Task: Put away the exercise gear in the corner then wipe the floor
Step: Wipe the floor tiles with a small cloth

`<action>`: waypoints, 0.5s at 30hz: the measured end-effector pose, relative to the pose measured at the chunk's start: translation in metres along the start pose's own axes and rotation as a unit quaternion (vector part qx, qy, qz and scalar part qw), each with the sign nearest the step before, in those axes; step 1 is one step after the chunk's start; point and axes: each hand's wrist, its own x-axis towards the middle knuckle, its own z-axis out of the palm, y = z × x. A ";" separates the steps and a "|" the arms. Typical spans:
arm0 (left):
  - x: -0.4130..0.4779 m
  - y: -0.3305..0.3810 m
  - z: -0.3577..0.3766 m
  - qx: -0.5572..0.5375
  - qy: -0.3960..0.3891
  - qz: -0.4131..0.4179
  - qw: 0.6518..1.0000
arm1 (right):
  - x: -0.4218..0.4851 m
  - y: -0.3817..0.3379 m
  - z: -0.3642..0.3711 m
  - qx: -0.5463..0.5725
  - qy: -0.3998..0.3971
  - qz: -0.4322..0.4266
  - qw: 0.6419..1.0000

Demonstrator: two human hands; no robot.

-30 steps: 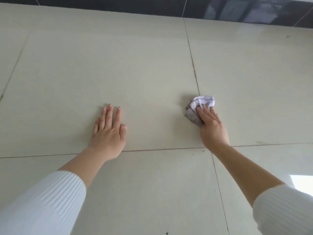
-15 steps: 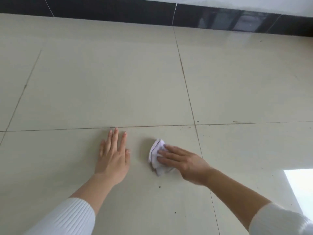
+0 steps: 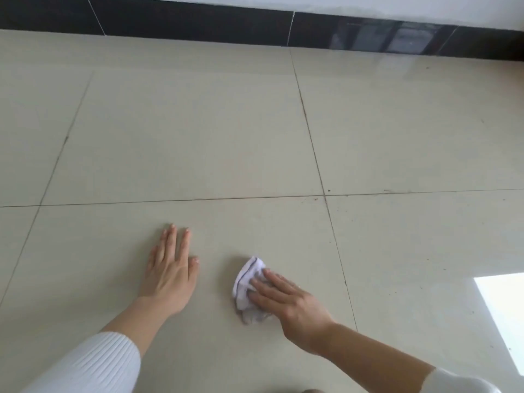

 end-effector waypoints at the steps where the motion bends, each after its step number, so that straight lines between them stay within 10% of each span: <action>1: 0.002 0.007 0.001 -0.006 0.000 0.005 1.000 | -0.005 -0.001 -0.002 -0.001 -0.029 -0.047 0.998; 4: 0.013 0.020 0.004 -0.007 -0.009 0.026 1.000 | -0.010 0.027 -0.015 -0.031 -0.037 -0.081 0.996; 7: 0.022 0.025 0.007 -0.003 -0.008 0.036 0.999 | -0.012 0.068 -0.031 0.027 0.062 0.127 0.990; 11: 0.030 0.016 0.010 -0.006 0.004 0.049 0.999 | -0.006 0.129 -0.063 0.073 0.149 0.492 0.855; 15: 0.028 0.012 0.015 -0.007 0.026 0.064 0.998 | 0.031 0.170 -0.084 0.065 0.136 0.566 0.811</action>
